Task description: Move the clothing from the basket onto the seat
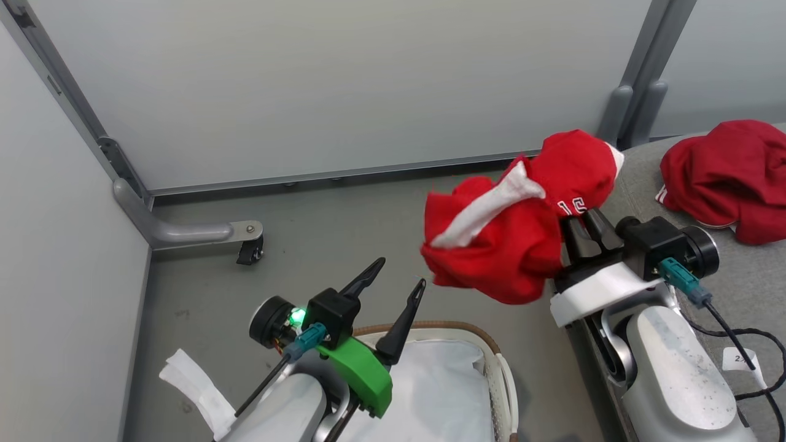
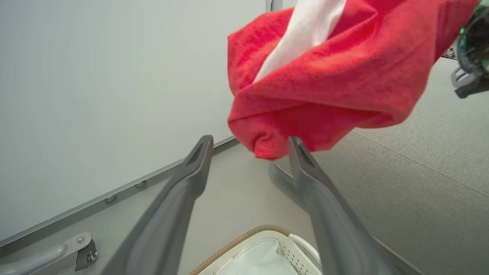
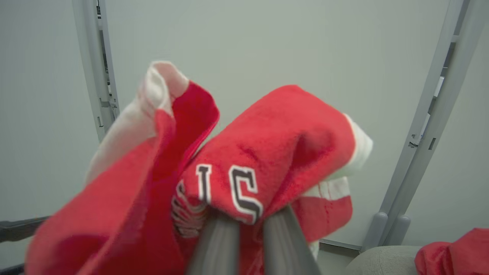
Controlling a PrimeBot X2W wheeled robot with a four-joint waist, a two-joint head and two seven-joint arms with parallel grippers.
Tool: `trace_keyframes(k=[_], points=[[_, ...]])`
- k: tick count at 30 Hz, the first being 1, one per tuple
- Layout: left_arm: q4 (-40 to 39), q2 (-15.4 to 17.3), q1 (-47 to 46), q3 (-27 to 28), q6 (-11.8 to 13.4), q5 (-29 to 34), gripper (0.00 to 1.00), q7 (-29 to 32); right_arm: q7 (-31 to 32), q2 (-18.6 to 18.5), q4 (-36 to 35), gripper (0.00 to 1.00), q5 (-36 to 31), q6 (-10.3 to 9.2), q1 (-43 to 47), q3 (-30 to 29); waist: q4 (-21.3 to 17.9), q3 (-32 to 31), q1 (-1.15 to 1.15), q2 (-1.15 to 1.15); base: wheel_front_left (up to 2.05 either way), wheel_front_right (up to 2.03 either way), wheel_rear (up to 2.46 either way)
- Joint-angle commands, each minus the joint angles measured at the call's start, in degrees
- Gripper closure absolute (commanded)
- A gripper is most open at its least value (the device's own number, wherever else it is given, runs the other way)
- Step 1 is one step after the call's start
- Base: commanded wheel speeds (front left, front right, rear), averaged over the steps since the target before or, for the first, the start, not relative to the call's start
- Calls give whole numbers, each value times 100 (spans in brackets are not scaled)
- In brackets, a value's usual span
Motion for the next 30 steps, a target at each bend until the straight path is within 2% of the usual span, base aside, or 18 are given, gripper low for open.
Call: trace_keyframes(k=[1, 7, 22, 30], points=[[-44, -27, 153, 71, 14, 88, 0, 5, -28, -37, -39, 100, -20, -8, 102, -73, 1, 6, 0, 0, 0, 0, 0], [-197, -98, 389, 274, 14, 202, 0, 5, -28, -79, -83, 100, -55, -8, 160, -265, -8, 24, 0, 0, 0, 0, 0], [-394, -206, 527, 343, 14, 348, 0, 5, -28, -102, -106, 100, -158, -8, 270, -398, -181, 73, 0, 0, 0, 0, 0], [-482, -221, 557, 385, 14, 372, 0, 5, -28, -133, -171, 100, -187, -8, 155, -426, -665, 268, 0, 0, 0, 0, 0]])
